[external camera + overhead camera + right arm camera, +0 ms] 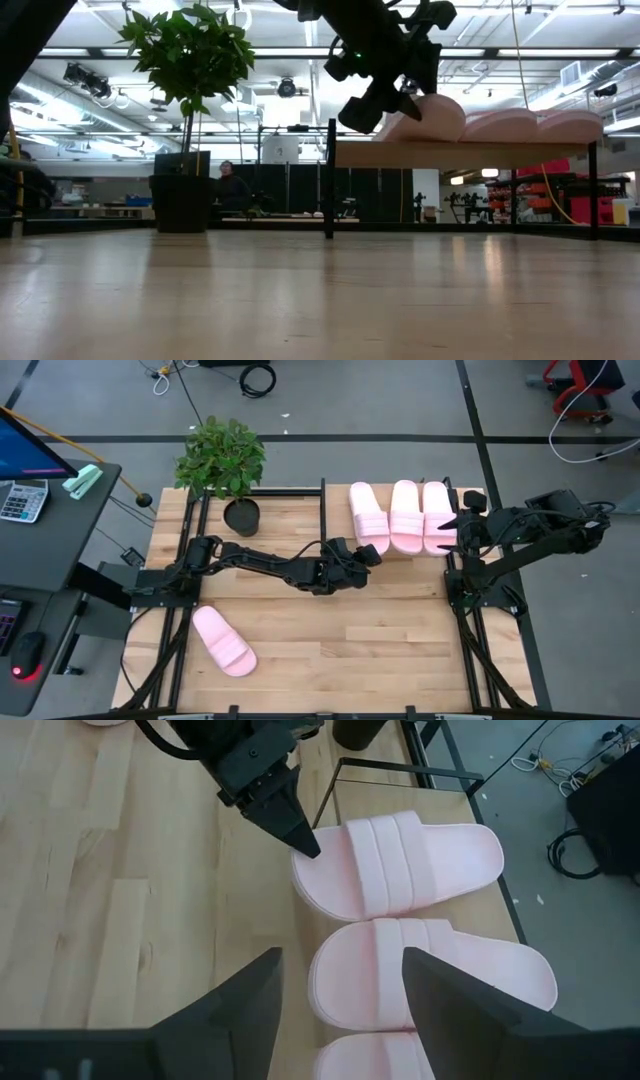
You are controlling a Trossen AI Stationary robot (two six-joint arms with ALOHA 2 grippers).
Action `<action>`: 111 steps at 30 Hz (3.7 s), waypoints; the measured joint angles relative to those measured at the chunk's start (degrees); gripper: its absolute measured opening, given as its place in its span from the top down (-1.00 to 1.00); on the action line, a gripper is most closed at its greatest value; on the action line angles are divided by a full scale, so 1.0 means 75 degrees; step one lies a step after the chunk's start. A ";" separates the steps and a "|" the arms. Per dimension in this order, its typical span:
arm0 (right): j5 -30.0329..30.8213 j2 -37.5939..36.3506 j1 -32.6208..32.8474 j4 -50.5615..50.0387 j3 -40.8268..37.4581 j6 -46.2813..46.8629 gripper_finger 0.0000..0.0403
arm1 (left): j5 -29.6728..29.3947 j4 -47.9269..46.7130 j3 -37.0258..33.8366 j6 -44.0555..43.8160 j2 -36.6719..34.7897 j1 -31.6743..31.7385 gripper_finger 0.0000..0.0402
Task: Pick and place slides into the shelf
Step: Put the right pink slide on the shelf
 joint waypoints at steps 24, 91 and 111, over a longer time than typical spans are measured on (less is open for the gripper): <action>-0.0001 0.0000 0.0002 0.0000 0.0000 0.0009 -0.06 | -0.0046 0.0017 0.0000 0.0063 0.0000 0.0047 0.45; 0.0007 0.0017 0.0002 0.0000 0.0000 0.0172 -0.06 | 0.0726 -0.0586 0.0003 0.1356 -0.0463 0.0529 0.43; 0.0005 0.0025 0.0002 0.0000 0.0000 0.0176 -0.06 | 0.0943 -0.0577 0.0003 0.1537 -0.0463 0.0562 0.39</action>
